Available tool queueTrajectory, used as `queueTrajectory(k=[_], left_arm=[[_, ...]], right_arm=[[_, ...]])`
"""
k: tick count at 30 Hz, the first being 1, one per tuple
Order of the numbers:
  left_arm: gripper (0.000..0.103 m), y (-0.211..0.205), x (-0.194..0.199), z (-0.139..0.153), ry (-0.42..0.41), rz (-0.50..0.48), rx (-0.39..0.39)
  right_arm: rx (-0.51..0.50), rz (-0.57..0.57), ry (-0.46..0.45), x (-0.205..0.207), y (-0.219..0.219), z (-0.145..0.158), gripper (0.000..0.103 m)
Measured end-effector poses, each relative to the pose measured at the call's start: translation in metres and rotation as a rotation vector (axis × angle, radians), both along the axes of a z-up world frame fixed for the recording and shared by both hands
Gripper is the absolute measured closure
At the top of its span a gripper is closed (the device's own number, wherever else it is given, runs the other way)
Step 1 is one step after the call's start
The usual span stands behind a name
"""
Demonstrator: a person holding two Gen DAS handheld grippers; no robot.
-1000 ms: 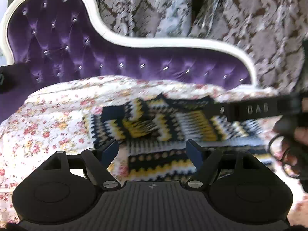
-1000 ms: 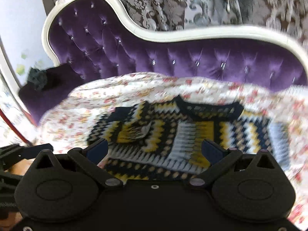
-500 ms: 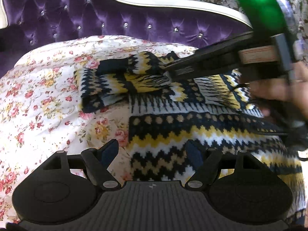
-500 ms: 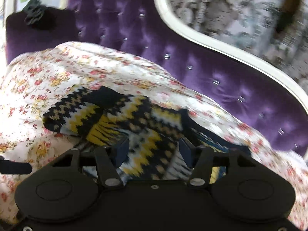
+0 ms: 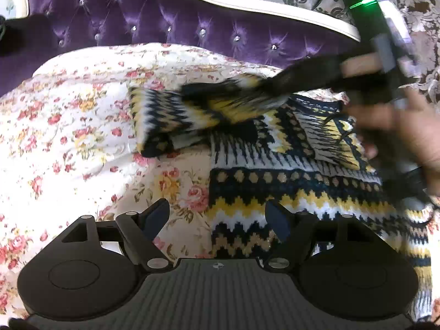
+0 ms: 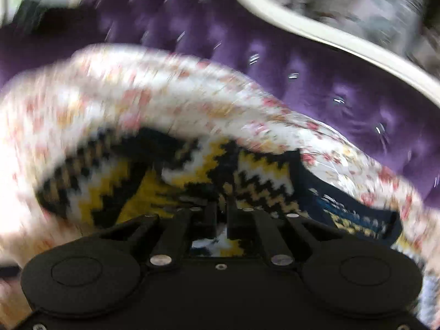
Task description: Fold small clothes
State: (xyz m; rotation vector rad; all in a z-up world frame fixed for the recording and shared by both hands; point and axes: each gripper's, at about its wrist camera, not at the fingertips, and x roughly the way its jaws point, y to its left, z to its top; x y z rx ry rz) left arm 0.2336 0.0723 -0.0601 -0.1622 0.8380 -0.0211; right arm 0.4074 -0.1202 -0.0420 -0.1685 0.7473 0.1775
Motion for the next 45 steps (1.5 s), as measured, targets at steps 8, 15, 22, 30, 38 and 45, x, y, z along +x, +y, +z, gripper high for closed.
queueTrajectory(k=[8, 15, 22, 30, 38, 45], left_arm=[[0.028, -0.017, 0.001, 0.011, -0.036, -0.055, 0.071], [0.028, -0.029, 0.015, 0.013, -0.058, -0.091, 0.13], [0.028, -0.041, 0.035, 0.035, -0.123, -0.098, 0.166], [0.028, -0.083, 0.075, 0.025, -0.168, -0.163, 0.33], [0.027, -0.041, 0.123, -0.025, -0.002, -0.064, 0.413], [0.025, 0.001, 0.123, -0.024, 0.015, 0.034, 0.321]], right_arm=[[0.145, -0.267, -0.091, -0.059, -0.112, 0.057, 0.092], [0.294, -0.466, 0.024, -0.099, -0.206, 0.022, 0.09], [0.377, -0.468, 0.095, -0.114, -0.215, -0.024, 0.077], [0.372, -0.464, -0.003, -0.132, -0.219, -0.017, 0.036], [0.32, -0.446, -0.069, -0.137, -0.219, -0.001, 0.028], [0.285, -0.41, -0.065, -0.131, -0.21, -0.004, 0.028]])
